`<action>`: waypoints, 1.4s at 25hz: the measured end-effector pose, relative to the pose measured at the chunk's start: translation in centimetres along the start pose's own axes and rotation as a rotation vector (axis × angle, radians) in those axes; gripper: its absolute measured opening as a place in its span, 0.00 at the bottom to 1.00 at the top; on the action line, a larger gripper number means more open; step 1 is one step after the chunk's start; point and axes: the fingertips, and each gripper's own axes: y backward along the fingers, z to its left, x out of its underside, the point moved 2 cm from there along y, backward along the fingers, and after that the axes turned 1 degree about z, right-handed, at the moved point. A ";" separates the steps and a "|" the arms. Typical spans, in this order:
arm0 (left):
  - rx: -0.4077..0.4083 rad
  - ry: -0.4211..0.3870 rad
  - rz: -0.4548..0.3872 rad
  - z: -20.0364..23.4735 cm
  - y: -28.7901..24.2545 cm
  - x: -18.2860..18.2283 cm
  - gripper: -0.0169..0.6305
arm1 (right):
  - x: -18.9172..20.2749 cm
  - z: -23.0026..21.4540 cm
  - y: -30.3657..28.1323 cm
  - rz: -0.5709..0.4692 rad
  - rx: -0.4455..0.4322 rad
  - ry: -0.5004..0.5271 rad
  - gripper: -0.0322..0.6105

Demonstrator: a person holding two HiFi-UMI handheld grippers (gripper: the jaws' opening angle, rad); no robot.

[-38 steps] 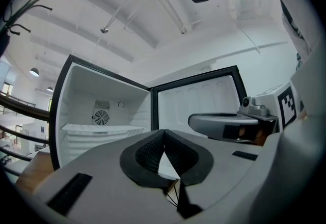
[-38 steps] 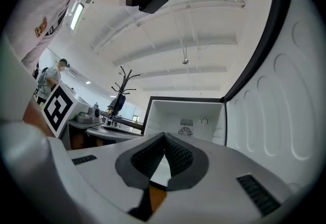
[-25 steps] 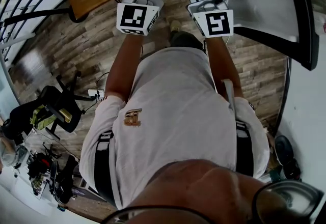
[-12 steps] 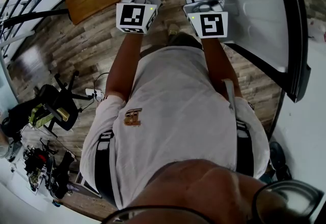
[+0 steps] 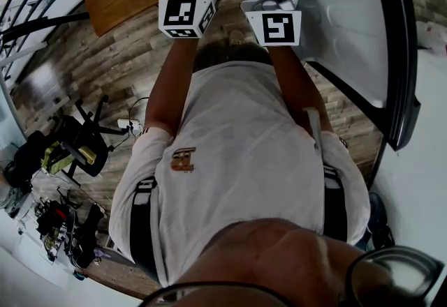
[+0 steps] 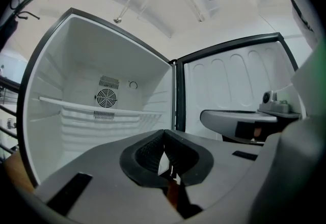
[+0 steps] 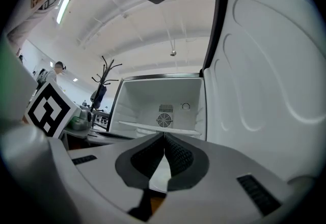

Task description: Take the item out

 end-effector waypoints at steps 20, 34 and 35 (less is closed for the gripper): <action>-0.110 0.522 0.136 4.9 -4.1 6.2 0.06 | 1.0 -1.5 -1.4 0.055 0.136 0.037 0.10; -0.156 0.918 0.253 5.7 -6.7 11.8 0.20 | 0.7 -1.1 -1.8 0.060 0.148 0.141 0.10; -0.156 0.935 0.254 5.8 -6.8 11.9 0.20 | 0.8 -1.1 -1.7 0.077 0.146 0.156 0.10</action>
